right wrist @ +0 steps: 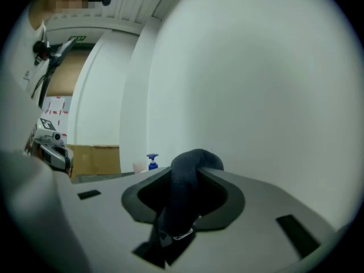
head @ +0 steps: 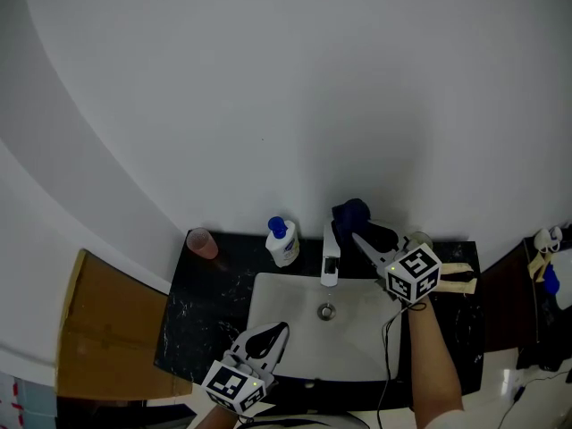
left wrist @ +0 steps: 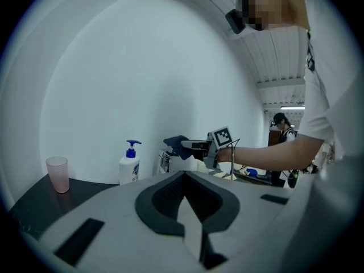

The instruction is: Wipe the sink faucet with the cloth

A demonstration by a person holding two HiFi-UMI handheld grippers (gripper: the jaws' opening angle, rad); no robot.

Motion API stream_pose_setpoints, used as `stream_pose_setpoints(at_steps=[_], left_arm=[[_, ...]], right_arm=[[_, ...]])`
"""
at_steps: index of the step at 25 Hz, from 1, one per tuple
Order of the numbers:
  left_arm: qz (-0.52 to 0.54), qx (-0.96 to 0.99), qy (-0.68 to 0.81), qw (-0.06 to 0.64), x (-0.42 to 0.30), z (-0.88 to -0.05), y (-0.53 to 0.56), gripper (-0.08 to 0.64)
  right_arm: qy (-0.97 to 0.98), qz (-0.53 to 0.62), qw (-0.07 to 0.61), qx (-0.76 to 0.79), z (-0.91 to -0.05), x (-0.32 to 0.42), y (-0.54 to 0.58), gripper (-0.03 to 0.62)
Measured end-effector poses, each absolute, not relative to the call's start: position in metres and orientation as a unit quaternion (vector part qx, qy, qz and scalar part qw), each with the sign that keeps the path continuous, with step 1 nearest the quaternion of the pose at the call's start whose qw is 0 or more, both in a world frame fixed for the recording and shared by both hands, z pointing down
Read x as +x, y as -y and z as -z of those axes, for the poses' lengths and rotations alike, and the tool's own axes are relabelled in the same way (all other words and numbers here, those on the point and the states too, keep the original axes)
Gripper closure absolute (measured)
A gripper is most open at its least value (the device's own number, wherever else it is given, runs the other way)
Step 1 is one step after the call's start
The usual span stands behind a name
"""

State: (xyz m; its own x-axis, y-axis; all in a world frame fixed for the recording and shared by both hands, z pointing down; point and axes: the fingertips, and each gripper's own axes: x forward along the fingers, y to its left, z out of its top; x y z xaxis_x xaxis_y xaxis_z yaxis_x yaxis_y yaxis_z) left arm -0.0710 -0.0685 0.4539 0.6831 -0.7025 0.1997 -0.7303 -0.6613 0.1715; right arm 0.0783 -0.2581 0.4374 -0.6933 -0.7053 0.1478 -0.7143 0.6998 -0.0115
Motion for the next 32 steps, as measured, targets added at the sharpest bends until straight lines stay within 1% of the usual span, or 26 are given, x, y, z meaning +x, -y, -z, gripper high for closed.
stream_pose_setpoints(at_steps=[1, 3, 5, 7, 12, 14, 17, 22, 25, 29, 30, 32], left_arm=[[-0.057, 0.910, 0.393, 0.119, -0.071, -0.454, 0.068, 0.558], [-0.055, 0.911, 0.391, 0.118, -0.071, -0.456, 0.068, 0.558], [-0.055, 0.911, 0.391, 0.120, -0.072, -0.457, 0.067, 0.558], [-0.057, 0.910, 0.392, 0.121, -0.072, -0.457, 0.066, 0.558], [-0.064, 0.908, 0.395, 0.121, -0.078, -0.462, 0.062, 0.558], [-0.064, 0.907, 0.398, 0.120, -0.082, -0.462, 0.061, 0.558], [-0.066, 0.905, 0.403, 0.120, -0.084, -0.460, 0.061, 0.558], [-0.061, 0.905, 0.403, 0.123, -0.084, -0.456, 0.061, 0.558], [-0.059, 0.905, 0.402, 0.124, -0.084, -0.456, 0.060, 0.558], [-0.056, 0.909, 0.393, 0.124, -0.081, -0.459, 0.059, 0.558], [-0.057, 0.910, 0.392, 0.124, -0.081, -0.459, 0.059, 0.558], [-0.057, 0.911, 0.390, 0.123, -0.079, -0.458, 0.058, 0.558]], right_arm=[[0.916, -0.020, 0.082, 0.393, -0.434, 0.081, 0.260, 0.469], [0.899, 0.003, 0.139, 0.415, -0.445, 0.090, 0.265, 0.469], [0.873, 0.011, 0.213, 0.438, -0.475, 0.101, 0.270, 0.469], [0.848, -0.004, 0.271, 0.455, -0.510, 0.110, 0.272, 0.469], [0.830, -0.048, 0.356, 0.428, -0.584, 0.098, 0.263, 0.469], [0.832, -0.053, 0.374, 0.407, -0.600, 0.088, 0.257, 0.469], [0.846, -0.063, 0.363, 0.386, -0.608, 0.071, 0.255, 0.469], [0.870, -0.074, 0.299, 0.384, -0.588, 0.061, 0.256, 0.469], [0.888, -0.063, 0.246, 0.384, -0.556, 0.063, 0.255, 0.469], [0.911, -0.043, 0.152, 0.382, -0.494, 0.066, 0.255, 0.469], [0.914, -0.034, 0.137, 0.381, -0.479, 0.065, 0.254, 0.469], [0.914, -0.009, 0.137, 0.382, -0.461, 0.065, 0.253, 0.469]])
